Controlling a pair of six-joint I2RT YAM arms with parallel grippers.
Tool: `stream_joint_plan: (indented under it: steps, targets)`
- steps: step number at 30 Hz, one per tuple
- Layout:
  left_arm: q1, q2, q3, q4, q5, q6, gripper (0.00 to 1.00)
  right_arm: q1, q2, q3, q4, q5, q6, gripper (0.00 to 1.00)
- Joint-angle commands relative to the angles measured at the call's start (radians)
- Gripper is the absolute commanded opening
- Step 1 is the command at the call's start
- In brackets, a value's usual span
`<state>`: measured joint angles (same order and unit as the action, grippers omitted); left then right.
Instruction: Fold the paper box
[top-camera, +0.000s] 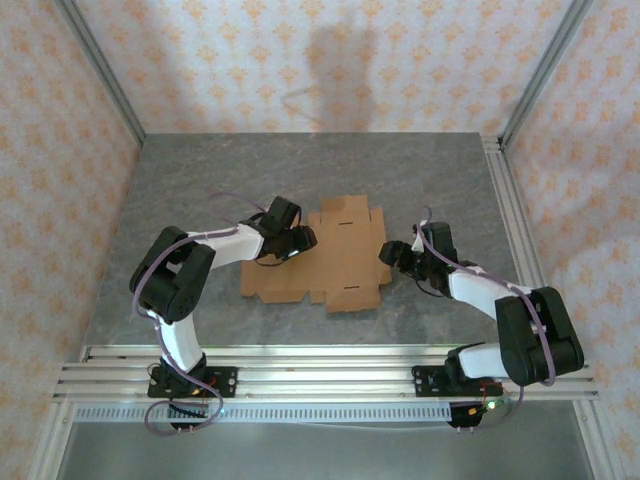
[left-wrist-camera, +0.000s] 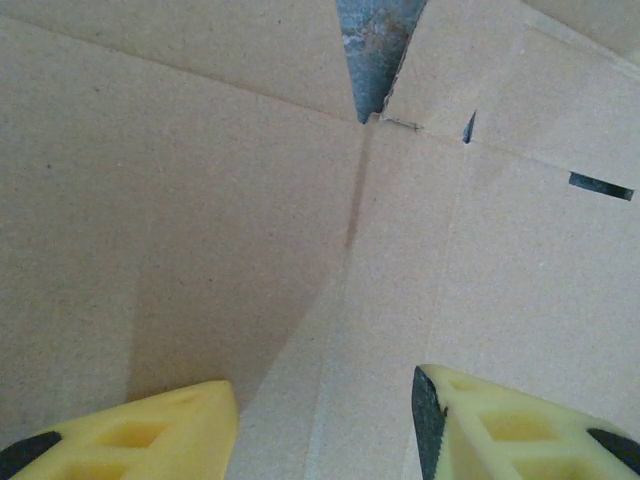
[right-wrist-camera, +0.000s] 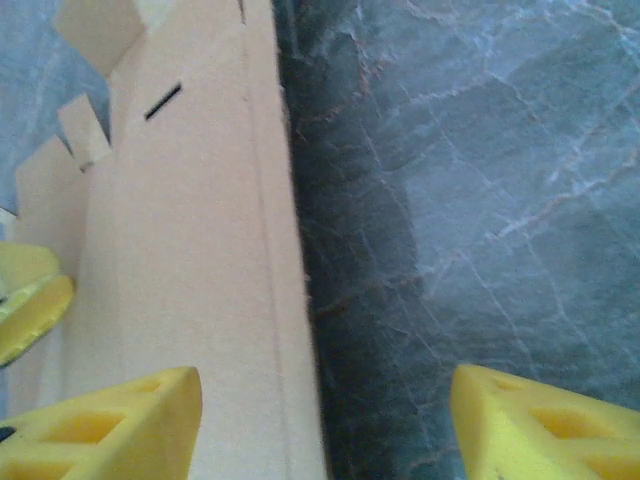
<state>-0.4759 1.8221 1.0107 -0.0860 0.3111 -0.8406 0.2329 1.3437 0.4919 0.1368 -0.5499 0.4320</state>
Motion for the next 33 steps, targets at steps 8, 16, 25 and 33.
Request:
stream_joint_plan:
  steps: [8, 16, 25, 33]
  targets:
    - [0.003, 0.014, -0.044, -0.041, -0.033, -0.033, 0.52, 0.019, 0.047, -0.016, 0.004, -0.076, -0.023, 0.58]
    - [0.007, 0.019, -0.053, -0.029, -0.033, -0.047, 0.52, 0.071, 0.023, -0.064, -0.032, -0.090, 0.023, 0.55]
    - [0.015, 0.018, -0.066, -0.020, -0.039, -0.049, 0.52, 0.097, -0.070, -0.104, -0.133, -0.074, 0.032, 0.40]
    - [0.018, 0.022, -0.060, -0.020, -0.030, -0.039, 0.52, 0.096, -0.133, -0.091, -0.147, -0.054, 0.029, 0.07]
